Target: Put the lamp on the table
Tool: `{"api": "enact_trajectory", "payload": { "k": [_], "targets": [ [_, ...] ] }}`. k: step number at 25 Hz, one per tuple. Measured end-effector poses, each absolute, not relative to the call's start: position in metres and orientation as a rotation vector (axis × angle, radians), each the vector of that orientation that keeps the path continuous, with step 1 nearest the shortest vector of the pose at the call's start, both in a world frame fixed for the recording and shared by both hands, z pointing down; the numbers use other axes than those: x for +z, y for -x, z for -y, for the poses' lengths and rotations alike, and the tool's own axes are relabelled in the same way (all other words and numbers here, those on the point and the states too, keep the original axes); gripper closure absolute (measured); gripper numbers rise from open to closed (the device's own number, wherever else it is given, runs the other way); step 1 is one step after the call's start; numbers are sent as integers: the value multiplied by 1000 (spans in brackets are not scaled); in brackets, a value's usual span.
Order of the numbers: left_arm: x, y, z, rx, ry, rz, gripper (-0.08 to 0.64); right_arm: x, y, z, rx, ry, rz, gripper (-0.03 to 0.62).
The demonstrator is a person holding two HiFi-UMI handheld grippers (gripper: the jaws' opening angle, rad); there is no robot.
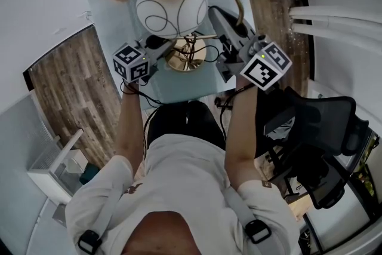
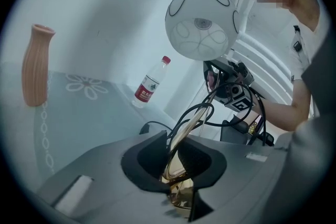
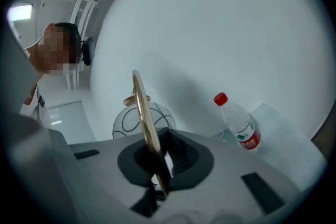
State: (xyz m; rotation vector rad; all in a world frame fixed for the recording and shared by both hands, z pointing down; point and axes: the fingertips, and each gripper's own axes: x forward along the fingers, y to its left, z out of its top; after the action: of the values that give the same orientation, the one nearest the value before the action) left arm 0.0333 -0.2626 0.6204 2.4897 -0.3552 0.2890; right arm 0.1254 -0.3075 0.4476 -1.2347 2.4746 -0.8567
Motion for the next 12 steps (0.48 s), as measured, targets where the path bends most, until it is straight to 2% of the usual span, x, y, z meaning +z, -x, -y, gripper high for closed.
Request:
{"api": "enact_trajectory", "payload": {
  "k": [12],
  "targets": [
    [624,-27,257,328,-2481,400,511,452,-122,312,-909,1277,-2460,592]
  ]
}}
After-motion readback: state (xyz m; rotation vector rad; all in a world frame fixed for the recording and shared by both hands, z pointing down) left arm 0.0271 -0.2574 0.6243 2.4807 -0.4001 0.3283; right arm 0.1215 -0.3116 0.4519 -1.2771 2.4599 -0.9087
